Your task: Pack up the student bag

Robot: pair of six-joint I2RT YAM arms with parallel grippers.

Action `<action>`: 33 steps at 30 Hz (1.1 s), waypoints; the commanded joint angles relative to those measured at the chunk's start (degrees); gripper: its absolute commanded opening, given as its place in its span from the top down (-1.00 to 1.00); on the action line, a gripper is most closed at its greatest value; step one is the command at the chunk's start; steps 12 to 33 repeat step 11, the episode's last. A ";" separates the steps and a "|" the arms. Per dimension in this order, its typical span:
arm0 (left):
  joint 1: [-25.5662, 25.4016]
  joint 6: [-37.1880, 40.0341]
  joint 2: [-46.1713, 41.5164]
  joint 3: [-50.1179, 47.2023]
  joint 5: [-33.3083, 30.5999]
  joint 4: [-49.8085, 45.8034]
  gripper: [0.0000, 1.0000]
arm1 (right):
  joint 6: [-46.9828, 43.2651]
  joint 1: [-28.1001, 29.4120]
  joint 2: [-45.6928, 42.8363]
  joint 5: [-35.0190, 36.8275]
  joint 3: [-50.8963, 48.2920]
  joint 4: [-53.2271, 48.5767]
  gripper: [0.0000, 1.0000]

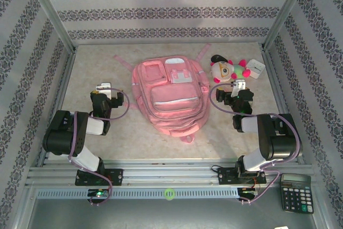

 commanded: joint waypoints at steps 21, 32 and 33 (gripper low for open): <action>0.25 -0.67 -0.03 0.46 1.08 0.00 -0.98 | -0.35 0.36 -0.50 0.91 0.39 1.73 -0.96; 0.25 -0.67 -0.03 0.46 1.08 0.00 -0.98 | -0.35 0.36 -0.50 0.91 0.39 1.73 -0.96; 0.25 -0.67 -0.03 0.46 1.08 0.00 -0.98 | -0.35 0.36 -0.50 0.91 0.39 1.73 -0.96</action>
